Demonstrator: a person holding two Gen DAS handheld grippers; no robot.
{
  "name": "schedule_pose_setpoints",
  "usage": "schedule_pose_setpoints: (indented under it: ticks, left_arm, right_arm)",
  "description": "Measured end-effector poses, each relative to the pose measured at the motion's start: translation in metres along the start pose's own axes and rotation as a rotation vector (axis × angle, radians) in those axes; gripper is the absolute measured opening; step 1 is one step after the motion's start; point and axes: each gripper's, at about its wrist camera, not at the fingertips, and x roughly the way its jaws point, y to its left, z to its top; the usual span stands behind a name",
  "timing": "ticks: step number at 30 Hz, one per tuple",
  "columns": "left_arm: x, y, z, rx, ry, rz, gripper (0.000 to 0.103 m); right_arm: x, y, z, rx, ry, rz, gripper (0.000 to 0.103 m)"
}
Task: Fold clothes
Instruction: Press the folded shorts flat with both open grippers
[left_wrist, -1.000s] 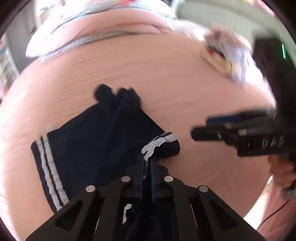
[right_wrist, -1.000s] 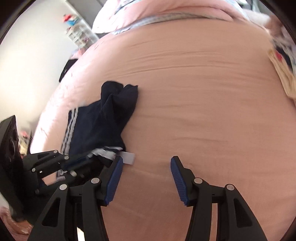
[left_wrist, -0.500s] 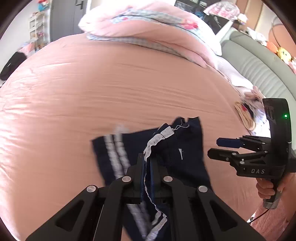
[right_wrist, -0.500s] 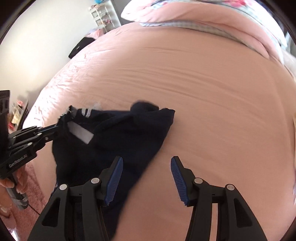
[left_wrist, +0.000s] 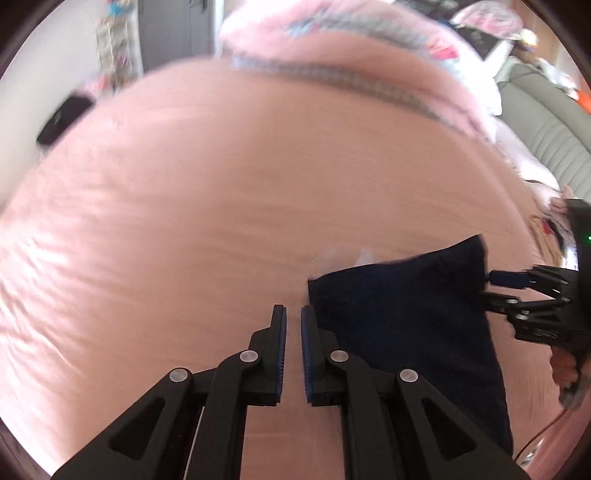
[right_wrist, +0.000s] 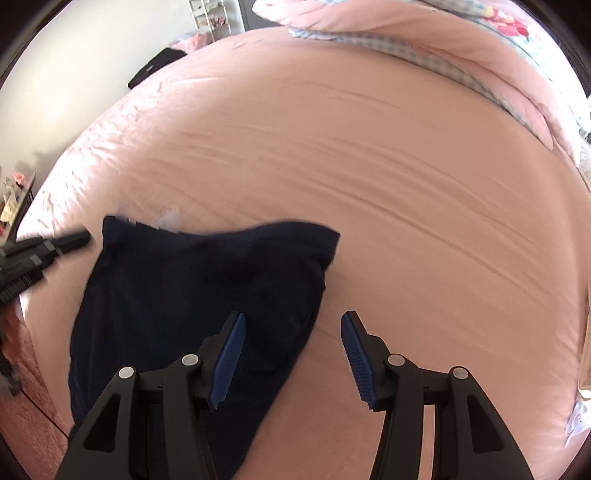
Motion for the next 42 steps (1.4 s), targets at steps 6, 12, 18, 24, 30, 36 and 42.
schedule_pose_setpoints:
  ticks: [6,12,18,24,30,36,42]
  left_arm:
    - [0.028,-0.019,-0.003,0.141,0.111,-0.12,0.006]
    - [0.039,0.017,0.01,-0.049,0.057,-0.03,0.006]
    - [0.033,0.015,-0.005,-0.015,0.081,-0.055,0.007]
    - [0.026,-0.003,-0.017,0.05,0.11,-0.051,0.006]
    - [-0.003,-0.016,-0.065,-0.021,0.151,-0.082,0.007]
    - [-0.032,-0.03,-0.114,-0.091,0.192,-0.113,0.007]
    - [-0.063,-0.021,-0.165,-0.243,0.233,-0.207,0.006]
  right_arm:
    - [0.013,-0.012,0.008,0.078,0.003,0.021,0.053]
    - [0.01,-0.04,0.013,0.254,-0.048,0.037,0.053]
    - [-0.007,-0.033,0.012,0.232,-0.104,0.078,0.054]
    - [-0.007,-0.043,0.001,0.221,-0.05,0.047,0.053]
    - [-0.059,0.008,-0.066,0.094,-0.06,0.107,0.054]
    - [-0.051,0.014,-0.133,0.112,-0.003,0.053,0.054]
    - [-0.068,0.021,-0.159,0.047,0.014,0.001,0.054]
